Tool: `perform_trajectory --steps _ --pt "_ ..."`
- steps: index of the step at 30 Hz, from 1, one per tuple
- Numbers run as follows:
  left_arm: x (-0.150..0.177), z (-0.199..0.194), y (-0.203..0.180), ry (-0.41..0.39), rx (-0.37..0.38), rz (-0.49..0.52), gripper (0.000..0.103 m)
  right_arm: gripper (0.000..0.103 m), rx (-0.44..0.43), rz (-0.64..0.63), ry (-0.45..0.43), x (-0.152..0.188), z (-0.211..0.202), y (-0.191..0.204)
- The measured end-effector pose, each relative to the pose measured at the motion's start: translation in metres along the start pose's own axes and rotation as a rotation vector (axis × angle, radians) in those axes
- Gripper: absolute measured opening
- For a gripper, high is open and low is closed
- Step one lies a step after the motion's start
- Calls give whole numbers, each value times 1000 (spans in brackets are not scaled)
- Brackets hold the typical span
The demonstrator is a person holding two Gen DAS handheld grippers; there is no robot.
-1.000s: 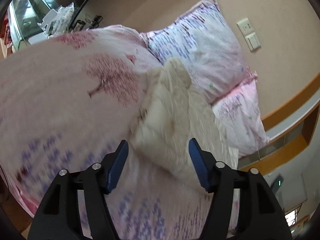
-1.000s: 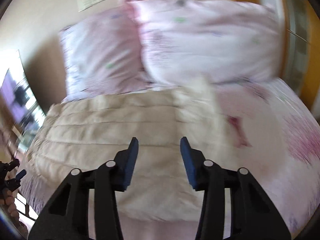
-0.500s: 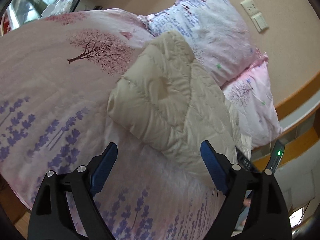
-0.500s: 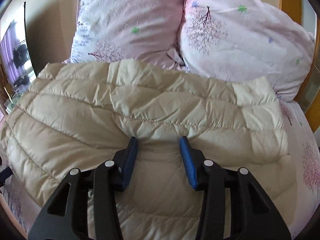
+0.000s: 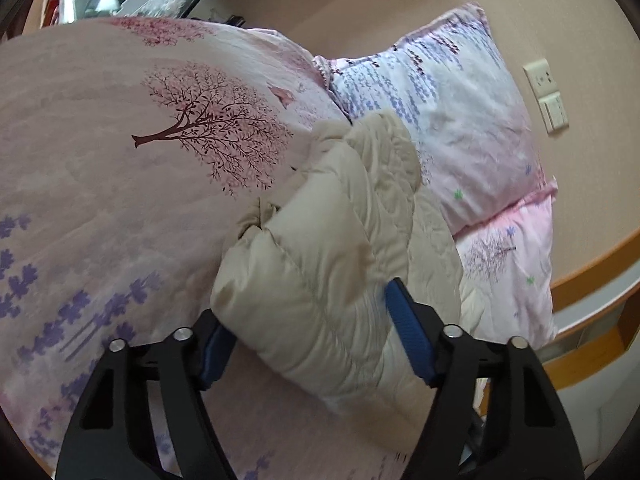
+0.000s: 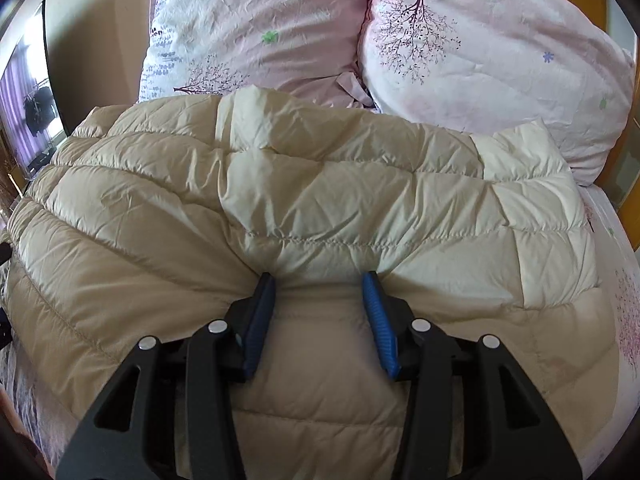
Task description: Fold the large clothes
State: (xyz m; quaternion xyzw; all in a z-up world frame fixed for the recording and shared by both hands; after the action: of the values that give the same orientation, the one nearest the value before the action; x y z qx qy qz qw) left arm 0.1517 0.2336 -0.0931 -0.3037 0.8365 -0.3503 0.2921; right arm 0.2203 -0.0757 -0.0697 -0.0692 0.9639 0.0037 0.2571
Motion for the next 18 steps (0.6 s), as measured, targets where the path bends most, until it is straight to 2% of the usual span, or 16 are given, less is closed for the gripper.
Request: perform_trajectory --steps 4,8,16,18 --pt "-4 8 -1 3 17 -16 51 47 10 -8 -3 0 2 2" --pt "-7 4 -16 -17 26 39 35 48 24 -10 -5 1 3 3" --pt "-9 -5 -40 -44 24 134 28 48 97 -33 -29 -1 -1 9" --pt "-9 -8 -47 -53 24 164 28 48 60 -13 -60 -2 -9 10"
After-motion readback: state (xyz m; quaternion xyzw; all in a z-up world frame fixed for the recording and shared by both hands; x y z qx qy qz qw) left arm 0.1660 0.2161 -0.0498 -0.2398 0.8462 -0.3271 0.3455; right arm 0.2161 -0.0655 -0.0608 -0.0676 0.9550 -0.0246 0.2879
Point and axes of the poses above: each gripper's, at about its wrist camera, not at the fingertips, and z roughly the way its jaws point, y to its left, x to its underside, the point moved 9 cm from there along z, roughly the way its jaws point, and after that the axes turned 11 degrees about y, right-handed, at the moved point
